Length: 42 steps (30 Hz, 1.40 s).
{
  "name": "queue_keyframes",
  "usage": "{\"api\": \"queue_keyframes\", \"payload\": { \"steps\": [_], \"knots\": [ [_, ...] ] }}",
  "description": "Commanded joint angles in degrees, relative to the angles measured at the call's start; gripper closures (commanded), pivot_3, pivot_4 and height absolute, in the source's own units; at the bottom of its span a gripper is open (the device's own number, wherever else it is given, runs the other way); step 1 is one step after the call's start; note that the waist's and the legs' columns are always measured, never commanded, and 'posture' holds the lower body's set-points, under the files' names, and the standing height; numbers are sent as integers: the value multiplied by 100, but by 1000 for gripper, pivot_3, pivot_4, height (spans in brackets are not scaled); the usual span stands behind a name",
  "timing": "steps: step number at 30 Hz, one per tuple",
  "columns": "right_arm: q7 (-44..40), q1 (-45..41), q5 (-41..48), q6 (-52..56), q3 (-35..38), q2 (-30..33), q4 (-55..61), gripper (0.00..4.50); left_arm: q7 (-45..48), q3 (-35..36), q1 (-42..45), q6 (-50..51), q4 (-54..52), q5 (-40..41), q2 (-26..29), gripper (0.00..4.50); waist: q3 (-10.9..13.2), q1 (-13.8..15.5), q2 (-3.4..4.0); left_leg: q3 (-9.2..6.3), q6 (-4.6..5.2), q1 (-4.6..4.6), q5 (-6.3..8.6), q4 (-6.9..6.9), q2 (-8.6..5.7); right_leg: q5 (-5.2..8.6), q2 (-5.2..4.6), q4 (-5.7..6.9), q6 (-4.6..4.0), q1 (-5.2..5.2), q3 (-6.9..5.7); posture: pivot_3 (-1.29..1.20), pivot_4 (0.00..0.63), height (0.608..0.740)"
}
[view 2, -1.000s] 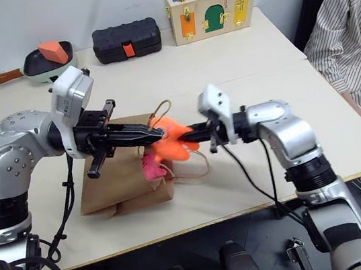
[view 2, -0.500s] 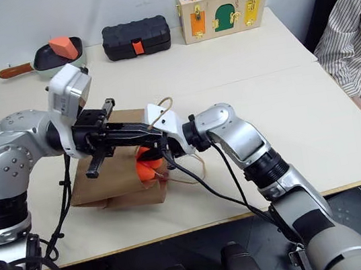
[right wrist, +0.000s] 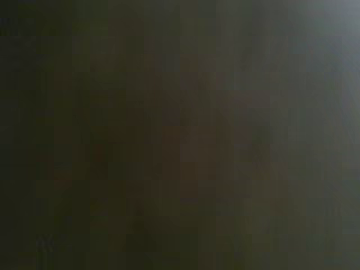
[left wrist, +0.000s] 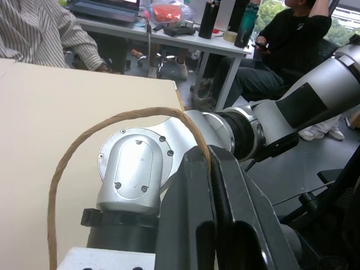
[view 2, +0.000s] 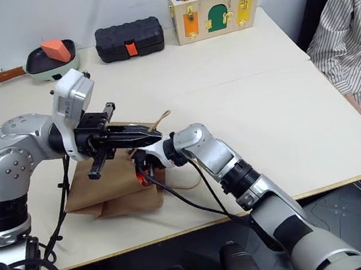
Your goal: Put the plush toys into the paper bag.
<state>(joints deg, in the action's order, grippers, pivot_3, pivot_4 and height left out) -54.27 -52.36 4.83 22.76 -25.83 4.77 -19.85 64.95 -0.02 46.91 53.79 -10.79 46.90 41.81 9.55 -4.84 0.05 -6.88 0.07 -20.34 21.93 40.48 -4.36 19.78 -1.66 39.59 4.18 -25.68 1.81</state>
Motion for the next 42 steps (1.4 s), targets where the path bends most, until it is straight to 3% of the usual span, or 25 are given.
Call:
{"api": "queue_keyframes", "payload": {
  "steps": [1,7,9,16,22,27,31,35,38,42],
  "knots": [
    [-78,53,221,357,256,64,435,2478,8,174,30,-59,-229,106,61,4500,0,-2,0,0,0,0,0,2,0,0,1,0,0,0,0,0,150,740],
    [-500,249,768,1280,617,798,1793,422,3,167,10,-85,-200,95,39,4500,0,24,0,-4,0,-3,0,3,0,0,-1,1,0,1,0,0,150,740],
    [-607,386,959,1576,710,1122,2290,27,-1,156,9,-100,-195,89,19,4500,0,37,0,-7,0,-4,0,3,0,0,-1,0,0,3,-1,0,150,740],
    [-337,1117,1449,2588,1558,2313,3785,27,-13,127,-31,-121,-233,84,-30,4500,0,123,0,-7,1,-4,0,-21,0,0,-1,-9,0,3,1,0,150,740],
    [-135,2412,1435,2370,2245,3406,4789,27,31,153,-97,-111,-263,110,18,4500,1,324,-2,-3,1,-5,1,-27,0,0,-2,-27,0,3,6,0,150,740],
    [288,3393,427,790,1842,3813,4727,27,96,122,-84,-130,-215,81,27,4500,2,347,-7,3,1,-3,0,-25,0,0,-1,-22,0,4,11,0,150,740],
    [430,3720,-228,-564,1502,3866,4310,27,135,103,-64,-134,-198,69,27,4500,3,331,-8,12,1,0,0,-25,0,0,1,-18,0,4,19,0,150,740],
    [555,3806,-476,-1153,1357,3708,4023,27,177,95,-60,-145,-188,45,45,4500,4,340,-10,12,1,1,0,-23,0,0,1,-18,0,5,18,0,150,740],
    [635,3896,298,-238,1786,3378,4350,27,186,105,-78,-147,-203,41,61,4500,4,339,-11,9,1,1,0,-21,0,0,2,-18,0,5,17,0,150,740],
    [863,4144,2196,2284,2933,3117,5203,27,206,133,-135,-162,-239,50,99,4500,4,354,-11,7,1,-1,0,-20,1,0,1,-18,0,5,16,0,150,740]
  ]
}}
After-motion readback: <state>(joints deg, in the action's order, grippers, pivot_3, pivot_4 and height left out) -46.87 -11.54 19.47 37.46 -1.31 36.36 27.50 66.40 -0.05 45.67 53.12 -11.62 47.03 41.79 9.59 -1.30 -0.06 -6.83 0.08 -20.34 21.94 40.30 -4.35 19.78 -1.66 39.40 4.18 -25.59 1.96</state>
